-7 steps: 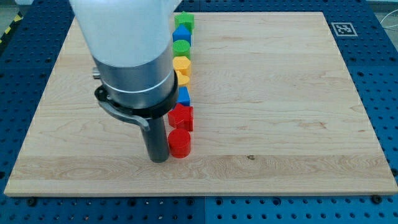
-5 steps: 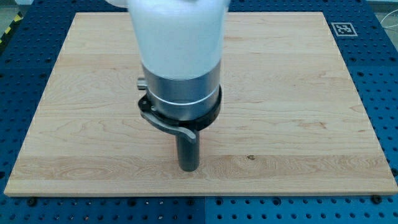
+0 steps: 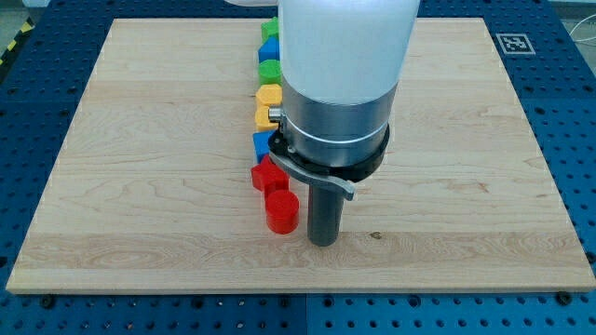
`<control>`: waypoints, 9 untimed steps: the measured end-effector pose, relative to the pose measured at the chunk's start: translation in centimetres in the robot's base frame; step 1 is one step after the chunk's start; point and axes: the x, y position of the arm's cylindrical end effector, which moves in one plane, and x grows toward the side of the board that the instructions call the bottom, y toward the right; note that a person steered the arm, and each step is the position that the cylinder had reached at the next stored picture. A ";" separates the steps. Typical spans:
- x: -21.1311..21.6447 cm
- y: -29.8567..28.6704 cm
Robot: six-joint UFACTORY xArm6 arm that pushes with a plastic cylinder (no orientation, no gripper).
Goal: Push the red circle a bit left
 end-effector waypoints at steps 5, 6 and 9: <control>-1.3 -1.3; -1.3 -2.2; -1.5 -2.3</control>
